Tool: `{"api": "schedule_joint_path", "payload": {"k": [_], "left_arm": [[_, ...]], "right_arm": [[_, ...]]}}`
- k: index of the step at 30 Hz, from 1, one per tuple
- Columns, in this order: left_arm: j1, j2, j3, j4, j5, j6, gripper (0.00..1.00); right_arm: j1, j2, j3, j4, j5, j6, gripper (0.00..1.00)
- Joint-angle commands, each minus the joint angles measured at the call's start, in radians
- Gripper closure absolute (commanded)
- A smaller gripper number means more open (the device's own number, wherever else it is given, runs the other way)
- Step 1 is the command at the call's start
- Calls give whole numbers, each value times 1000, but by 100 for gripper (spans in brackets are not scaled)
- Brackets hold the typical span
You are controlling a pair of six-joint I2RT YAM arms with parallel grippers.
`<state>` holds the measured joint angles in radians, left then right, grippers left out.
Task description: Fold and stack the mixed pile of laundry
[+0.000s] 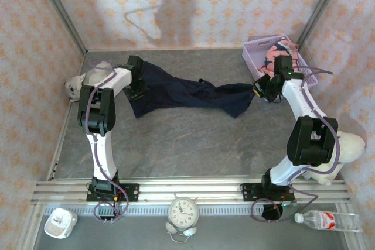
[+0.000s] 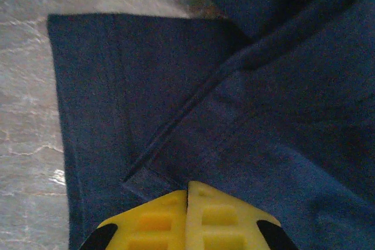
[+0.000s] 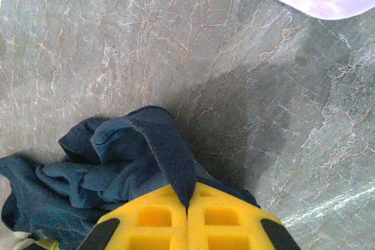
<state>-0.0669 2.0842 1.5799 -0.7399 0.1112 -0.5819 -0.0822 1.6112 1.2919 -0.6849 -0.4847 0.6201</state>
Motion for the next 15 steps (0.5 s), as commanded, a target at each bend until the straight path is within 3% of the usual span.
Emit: {"api": "schedule_joint_path", "payload": {"k": [1,11,12,15], "left_arm": [[9,-74,72,-73,-34,9,100],[15,-99,52,-65,-17,25,100],[16,-92,35,-58,-16,25,90],[24,-78,-23,-22,-5,17,78]], "right_arm": [[-5,4,57,-9,36,-23,100],[-5,-4,14,32,4,-3,100],[-5,-9,5,35,4,0,100],[-5,-25,-9,32,10,-2,100]]}}
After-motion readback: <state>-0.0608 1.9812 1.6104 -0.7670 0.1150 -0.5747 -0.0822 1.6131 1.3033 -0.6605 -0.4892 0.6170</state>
